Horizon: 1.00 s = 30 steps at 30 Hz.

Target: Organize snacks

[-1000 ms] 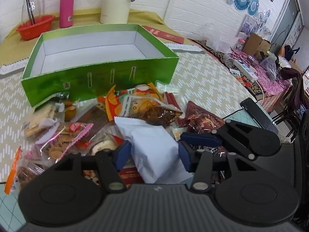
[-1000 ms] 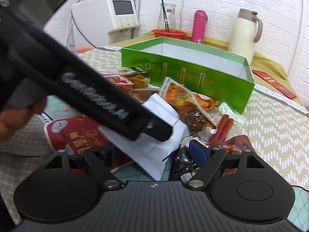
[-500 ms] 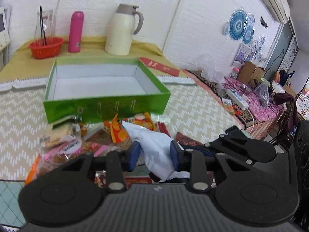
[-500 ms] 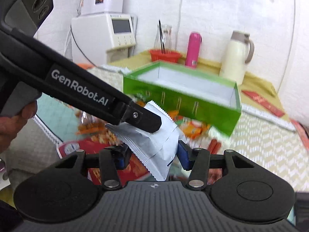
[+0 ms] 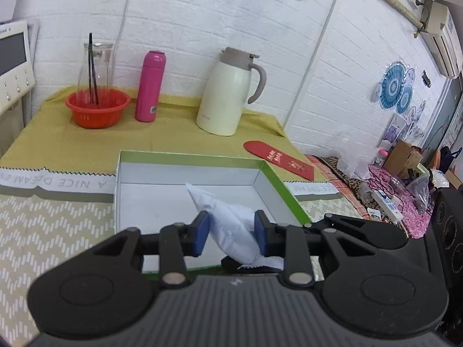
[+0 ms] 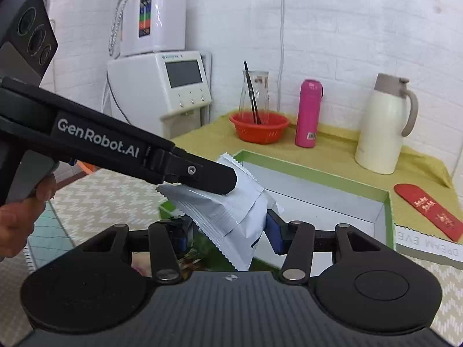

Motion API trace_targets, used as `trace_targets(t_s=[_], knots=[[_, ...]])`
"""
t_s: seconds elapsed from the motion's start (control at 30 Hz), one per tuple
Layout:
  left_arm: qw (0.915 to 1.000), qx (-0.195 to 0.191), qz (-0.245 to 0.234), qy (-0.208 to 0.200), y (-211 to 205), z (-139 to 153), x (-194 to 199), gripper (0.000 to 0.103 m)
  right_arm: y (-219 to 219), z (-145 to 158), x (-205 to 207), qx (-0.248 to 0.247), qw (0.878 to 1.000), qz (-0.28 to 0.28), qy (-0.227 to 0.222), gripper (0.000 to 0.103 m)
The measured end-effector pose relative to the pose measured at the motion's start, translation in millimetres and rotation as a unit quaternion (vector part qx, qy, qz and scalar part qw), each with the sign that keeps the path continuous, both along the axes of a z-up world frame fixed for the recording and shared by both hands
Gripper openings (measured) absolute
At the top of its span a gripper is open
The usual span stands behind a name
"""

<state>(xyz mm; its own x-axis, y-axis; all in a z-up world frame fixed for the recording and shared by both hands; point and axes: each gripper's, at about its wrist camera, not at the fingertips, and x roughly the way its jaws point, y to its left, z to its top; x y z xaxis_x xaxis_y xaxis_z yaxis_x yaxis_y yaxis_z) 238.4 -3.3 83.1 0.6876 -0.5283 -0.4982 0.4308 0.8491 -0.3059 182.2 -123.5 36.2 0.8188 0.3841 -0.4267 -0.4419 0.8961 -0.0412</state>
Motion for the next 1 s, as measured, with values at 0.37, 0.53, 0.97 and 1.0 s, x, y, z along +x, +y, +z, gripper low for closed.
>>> trace_targets(t_s=[0.37,0.53,0.97,1.0], knots=[[0.9981,-0.012,0.005,0.060,8,-47,78,0.029,9,-28,73,-0.009,0.997,-0.014,0.081,0.085],[0.9982,0.004,0.002,0.059,7,-55,89,0.028,14,-36,86,-0.022,0.995,-0.020,0.097,0.086],[0.9944,0.058,0.089,-0.006,10,-28,55,0.077,1,-22,57,-0.022,0.998,-0.048,0.040,0.103],[0.9936,0.061,0.095,-0.010,11,-25,51,0.077,0,-19,54,-0.023,0.998,-0.051,0.037,0.103]])
